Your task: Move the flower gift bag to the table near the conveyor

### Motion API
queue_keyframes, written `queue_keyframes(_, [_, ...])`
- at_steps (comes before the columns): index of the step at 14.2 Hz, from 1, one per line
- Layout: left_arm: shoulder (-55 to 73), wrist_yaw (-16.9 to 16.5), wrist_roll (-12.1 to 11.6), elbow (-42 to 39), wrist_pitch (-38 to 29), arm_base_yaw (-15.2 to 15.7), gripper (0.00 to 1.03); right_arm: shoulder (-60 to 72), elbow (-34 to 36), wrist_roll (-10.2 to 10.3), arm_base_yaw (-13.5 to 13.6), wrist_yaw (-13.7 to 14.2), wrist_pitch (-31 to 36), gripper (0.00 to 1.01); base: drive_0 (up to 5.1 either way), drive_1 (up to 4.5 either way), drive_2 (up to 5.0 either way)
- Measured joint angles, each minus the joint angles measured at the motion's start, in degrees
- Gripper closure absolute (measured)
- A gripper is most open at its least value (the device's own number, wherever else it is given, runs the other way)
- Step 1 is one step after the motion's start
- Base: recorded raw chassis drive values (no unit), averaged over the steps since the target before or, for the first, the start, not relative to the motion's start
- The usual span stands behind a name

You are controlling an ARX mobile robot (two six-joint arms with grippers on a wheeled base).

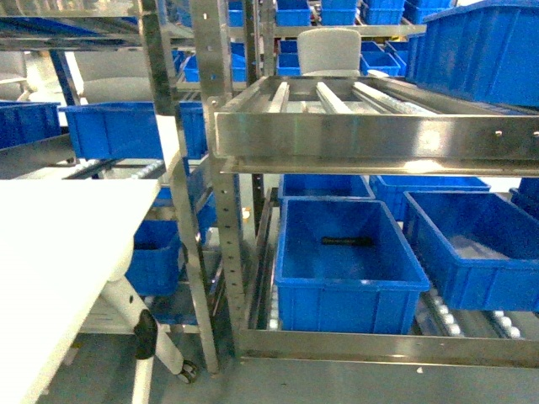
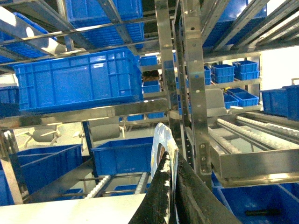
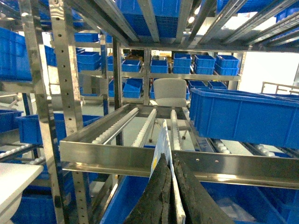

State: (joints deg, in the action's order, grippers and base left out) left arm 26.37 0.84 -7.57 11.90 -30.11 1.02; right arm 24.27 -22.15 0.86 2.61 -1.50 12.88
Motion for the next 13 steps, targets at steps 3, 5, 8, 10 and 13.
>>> queue_keyframes(3, [0.00, 0.00, 0.00, 0.00, 0.00, 0.00, 1.01, 0.00, 0.00, 0.00, 0.00, 0.02, 0.13, 0.99, -5.0, 2.41, 2.4])
queue_keyframes(5, [-0.02, 0.00, 0.00, 0.00, -0.11, 0.00, 1.01, 0.00, 0.00, 0.00, 0.00, 0.00, 0.02, 0.99, -5.0, 2.88, 1.8])
queue_keyframes(8, [-0.02, 0.00, 0.00, 0.00, -0.07, 0.00, 1.01, -0.09, 0.00, 0.00, 0.00, 0.00, 0.13, 0.99, -4.5, 3.92, 1.1])
queue_keyframes(10, [-0.02, 0.00, 0.00, 0.00, -0.11, 0.00, 1.01, 0.00, 0.00, -0.02, 0.00, 0.02, 0.07, 0.99, -4.5, 4.00, 1.0])
queue_keyframes(13, [-0.02, 0.00, 0.00, 0.00, -0.13, 0.00, 1.01, -0.02, 0.00, 0.00, 0.00, 0.00, 0.04, 0.99, -4.6, 3.86, 0.9])
